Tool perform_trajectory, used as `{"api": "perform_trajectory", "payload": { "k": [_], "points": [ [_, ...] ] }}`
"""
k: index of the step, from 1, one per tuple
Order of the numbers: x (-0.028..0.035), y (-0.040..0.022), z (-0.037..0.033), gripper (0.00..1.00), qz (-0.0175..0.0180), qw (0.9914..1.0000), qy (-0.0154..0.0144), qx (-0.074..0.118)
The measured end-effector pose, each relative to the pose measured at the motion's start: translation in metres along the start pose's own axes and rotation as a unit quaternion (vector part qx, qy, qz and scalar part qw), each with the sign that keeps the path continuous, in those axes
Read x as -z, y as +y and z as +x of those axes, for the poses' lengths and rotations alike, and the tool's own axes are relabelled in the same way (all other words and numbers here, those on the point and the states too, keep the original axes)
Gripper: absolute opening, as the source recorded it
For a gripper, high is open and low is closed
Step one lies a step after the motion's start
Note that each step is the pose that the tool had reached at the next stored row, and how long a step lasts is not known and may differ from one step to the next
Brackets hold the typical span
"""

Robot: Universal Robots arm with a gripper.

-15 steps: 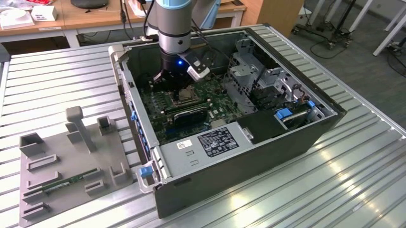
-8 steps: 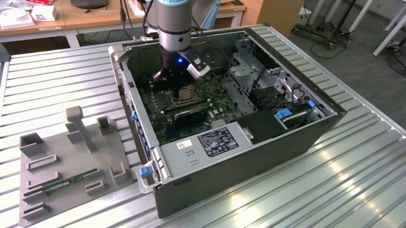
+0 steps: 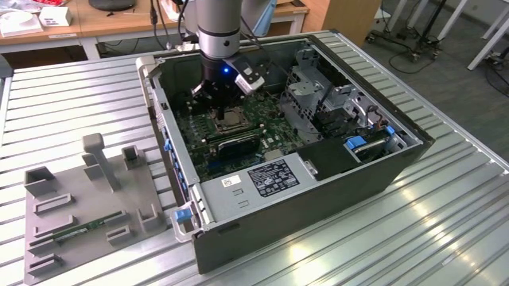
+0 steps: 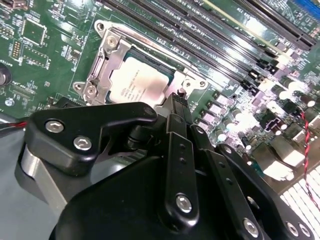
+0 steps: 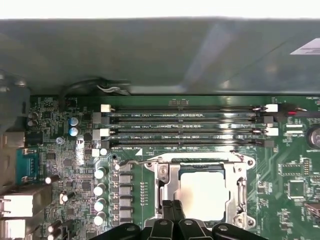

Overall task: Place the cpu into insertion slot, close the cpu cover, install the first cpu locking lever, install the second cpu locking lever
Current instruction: 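Close the cpu cover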

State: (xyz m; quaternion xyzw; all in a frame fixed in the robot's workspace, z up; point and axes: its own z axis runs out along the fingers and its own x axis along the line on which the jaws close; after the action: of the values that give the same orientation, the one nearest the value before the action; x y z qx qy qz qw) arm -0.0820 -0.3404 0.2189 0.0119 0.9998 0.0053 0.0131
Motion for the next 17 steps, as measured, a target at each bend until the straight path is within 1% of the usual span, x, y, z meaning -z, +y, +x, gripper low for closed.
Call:
{"api": "perform_trajectory", "payload": {
  "k": [1,5,11,17],
  "points": [
    [0.001,0.0,0.0,0.11,0.0,1.0,0.0,0.0],
    [0.0016,0.0,0.0,0.11,0.0001,1.0,0.0,0.0],
    [0.0016,0.0,-0.0003,0.11,0.0002,1.0,0.0,0.0],
    [0.0015,0.0001,-0.0044,0.11,0.0002,1.0,0.0,0.0]
  ]
}}
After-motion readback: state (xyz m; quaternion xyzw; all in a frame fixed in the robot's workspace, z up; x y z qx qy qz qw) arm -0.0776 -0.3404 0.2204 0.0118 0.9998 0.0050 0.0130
